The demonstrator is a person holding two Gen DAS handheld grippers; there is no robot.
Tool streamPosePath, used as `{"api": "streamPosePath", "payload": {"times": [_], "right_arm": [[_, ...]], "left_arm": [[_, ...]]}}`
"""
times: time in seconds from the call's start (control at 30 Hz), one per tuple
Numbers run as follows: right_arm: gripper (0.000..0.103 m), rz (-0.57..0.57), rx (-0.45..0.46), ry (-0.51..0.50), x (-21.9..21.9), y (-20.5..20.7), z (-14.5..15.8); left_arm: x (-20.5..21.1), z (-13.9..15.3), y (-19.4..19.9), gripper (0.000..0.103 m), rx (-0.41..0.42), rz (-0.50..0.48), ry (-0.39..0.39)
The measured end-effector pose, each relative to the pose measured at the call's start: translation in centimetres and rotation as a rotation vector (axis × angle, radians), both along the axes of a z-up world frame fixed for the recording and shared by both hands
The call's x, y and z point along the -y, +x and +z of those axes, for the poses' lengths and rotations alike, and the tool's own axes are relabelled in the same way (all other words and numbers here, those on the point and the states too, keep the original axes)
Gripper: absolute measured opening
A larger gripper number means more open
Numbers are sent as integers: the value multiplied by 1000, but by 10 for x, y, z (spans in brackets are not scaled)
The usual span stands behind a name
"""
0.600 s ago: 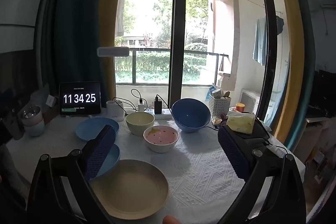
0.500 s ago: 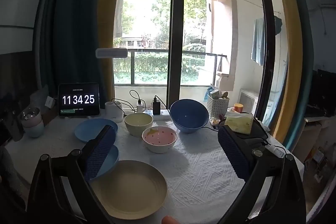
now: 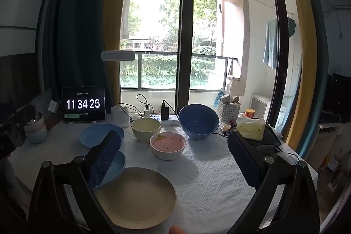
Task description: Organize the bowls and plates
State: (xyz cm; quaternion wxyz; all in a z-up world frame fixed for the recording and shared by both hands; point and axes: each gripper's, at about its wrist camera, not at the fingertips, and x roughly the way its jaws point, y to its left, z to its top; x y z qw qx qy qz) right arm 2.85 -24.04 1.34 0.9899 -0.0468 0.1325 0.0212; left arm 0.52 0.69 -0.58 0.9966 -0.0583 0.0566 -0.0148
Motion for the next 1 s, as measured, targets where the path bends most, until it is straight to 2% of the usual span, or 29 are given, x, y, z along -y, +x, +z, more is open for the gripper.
{"api": "streamPosePath", "payload": {"times": [0.23,1.0], "right_arm": [[100,7,-31,2,-3,5,-1],[100,35,-44,-21,-11,13,-8]], "left_arm": [[2,-3,0,102,-13,-6,2],[-1,-5,-2,102,-26,7,7]]}}
